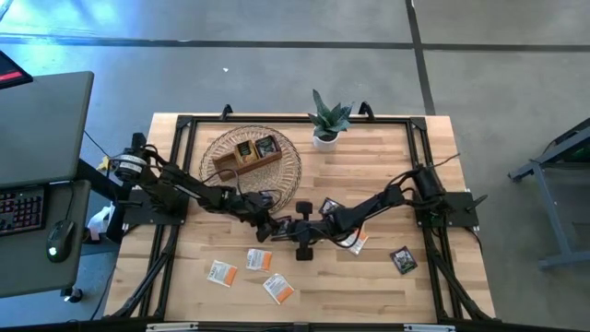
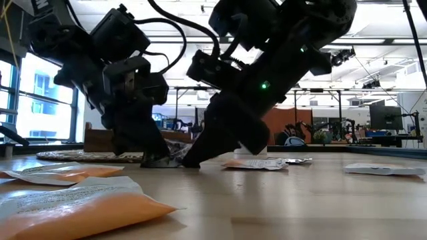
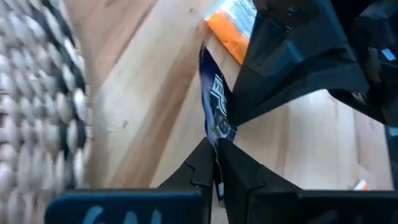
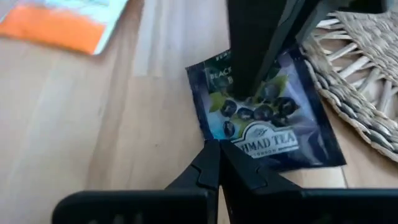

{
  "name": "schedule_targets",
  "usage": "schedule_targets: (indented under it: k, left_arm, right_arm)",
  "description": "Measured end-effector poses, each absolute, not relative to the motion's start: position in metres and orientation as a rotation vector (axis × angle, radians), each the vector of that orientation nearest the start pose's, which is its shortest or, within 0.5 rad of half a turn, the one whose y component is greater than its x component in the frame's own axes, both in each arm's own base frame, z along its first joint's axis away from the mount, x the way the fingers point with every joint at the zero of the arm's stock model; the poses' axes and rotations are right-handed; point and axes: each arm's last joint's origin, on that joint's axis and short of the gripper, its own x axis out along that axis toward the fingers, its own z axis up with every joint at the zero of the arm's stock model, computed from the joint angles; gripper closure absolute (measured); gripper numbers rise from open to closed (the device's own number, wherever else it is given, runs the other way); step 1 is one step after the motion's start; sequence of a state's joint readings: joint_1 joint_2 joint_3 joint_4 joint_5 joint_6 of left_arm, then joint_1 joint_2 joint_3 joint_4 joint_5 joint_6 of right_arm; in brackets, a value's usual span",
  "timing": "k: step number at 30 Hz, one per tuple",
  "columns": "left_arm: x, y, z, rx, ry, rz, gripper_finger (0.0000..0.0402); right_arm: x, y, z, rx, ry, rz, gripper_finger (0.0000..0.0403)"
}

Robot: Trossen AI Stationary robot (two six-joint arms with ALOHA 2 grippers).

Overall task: Pick & Place Tea
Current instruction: Put the black tea bag into the right section of the wooden organizer

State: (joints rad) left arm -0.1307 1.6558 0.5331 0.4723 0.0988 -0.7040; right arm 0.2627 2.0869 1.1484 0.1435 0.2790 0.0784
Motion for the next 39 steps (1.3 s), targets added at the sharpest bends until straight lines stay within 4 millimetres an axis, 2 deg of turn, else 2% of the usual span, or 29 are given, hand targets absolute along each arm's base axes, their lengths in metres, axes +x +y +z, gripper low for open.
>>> schedule_targets:
  k: [4,9,12,15,18,21,24,26,30,33,37,39]
  left_arm:
    - [0.279,-0.033,0.123,-0.670,0.708,-0.041,0.0396]
    - [0.281,-0.004,0.156,-0.552,0.744,-0.022,0.0397]
    - [0.285,0.021,0.186,-0.395,0.823,0.063,0.0399]
    - [0.284,0.049,0.222,-0.200,0.978,0.211,0.0399]
    - [0.281,0.078,0.261,-0.064,1.077,0.356,0.0400]
    - [0.285,0.107,0.286,-0.006,1.115,0.431,0.0400]
    - [0.284,0.136,0.308,0.011,1.131,0.469,0.0400]
    - [0.281,0.154,0.310,0.006,1.190,0.482,0.0400]
    - [0.286,0.184,0.292,-0.065,1.273,0.479,0.0401]
    - [0.286,0.192,0.273,-0.111,1.358,0.396,0.0401]
    - [0.296,0.193,0.253,-0.055,1.445,0.291,0.0401]
    - [0.297,0.191,0.249,-0.058,1.459,0.241,0.0401]
  right_arm:
    - [0.392,0.109,0.120,-0.207,0.746,-0.005,0.0396]
    - [0.380,0.114,0.160,-0.314,0.712,-0.015,0.0400]
    - [0.367,0.110,0.180,-0.351,0.753,-0.016,0.0397]
    - [0.353,0.105,0.204,-0.349,0.778,0.003,0.0394]
    - [0.341,0.099,0.223,-0.281,0.787,-0.010,0.0398]
    - [0.336,0.094,0.238,-0.197,0.745,-0.075,0.0401]
    - [0.333,0.092,0.243,-0.136,0.725,-0.140,0.0397]
    - [0.332,0.093,0.242,-0.124,0.736,-0.140,0.0395]
    - [0.329,0.096,0.237,-0.126,0.767,-0.101,0.0397]
    - [0.324,0.098,0.229,-0.144,0.804,-0.093,0.0400]
    - [0.320,0.096,0.221,-0.157,0.835,-0.095,0.0397]
    - [0.318,0.095,0.216,-0.162,0.850,-0.097,0.0393]
